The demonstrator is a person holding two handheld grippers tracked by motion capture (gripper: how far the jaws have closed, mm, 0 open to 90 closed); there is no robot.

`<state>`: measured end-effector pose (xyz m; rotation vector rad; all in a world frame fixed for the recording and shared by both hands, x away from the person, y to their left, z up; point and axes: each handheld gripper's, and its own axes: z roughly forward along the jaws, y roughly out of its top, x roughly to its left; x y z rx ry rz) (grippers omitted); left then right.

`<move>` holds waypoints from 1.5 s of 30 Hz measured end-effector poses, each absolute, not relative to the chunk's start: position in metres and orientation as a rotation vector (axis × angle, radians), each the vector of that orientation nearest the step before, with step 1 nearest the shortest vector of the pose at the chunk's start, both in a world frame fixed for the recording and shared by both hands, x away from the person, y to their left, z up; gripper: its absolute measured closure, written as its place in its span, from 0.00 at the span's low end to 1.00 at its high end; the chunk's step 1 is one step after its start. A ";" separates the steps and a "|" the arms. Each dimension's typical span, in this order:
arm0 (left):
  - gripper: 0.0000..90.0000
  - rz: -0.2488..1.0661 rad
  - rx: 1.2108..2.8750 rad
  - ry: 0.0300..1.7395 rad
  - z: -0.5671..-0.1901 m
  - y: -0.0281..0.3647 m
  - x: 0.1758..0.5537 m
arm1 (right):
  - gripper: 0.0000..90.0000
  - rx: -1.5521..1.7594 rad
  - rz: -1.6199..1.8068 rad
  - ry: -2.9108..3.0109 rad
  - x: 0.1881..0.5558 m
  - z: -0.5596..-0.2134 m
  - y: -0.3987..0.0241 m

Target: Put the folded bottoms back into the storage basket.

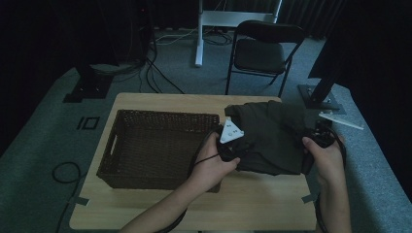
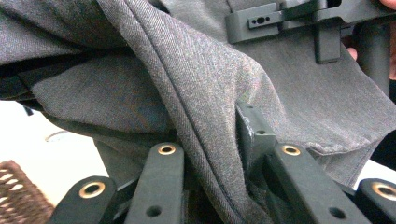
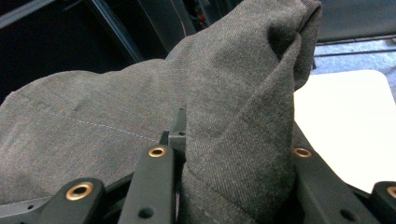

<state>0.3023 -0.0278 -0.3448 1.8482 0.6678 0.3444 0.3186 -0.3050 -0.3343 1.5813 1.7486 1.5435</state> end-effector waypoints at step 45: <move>0.83 0.539 1.734 0.838 -0.311 0.145 0.296 | 0.75 1.391 1.735 1.940 0.369 -0.293 -0.132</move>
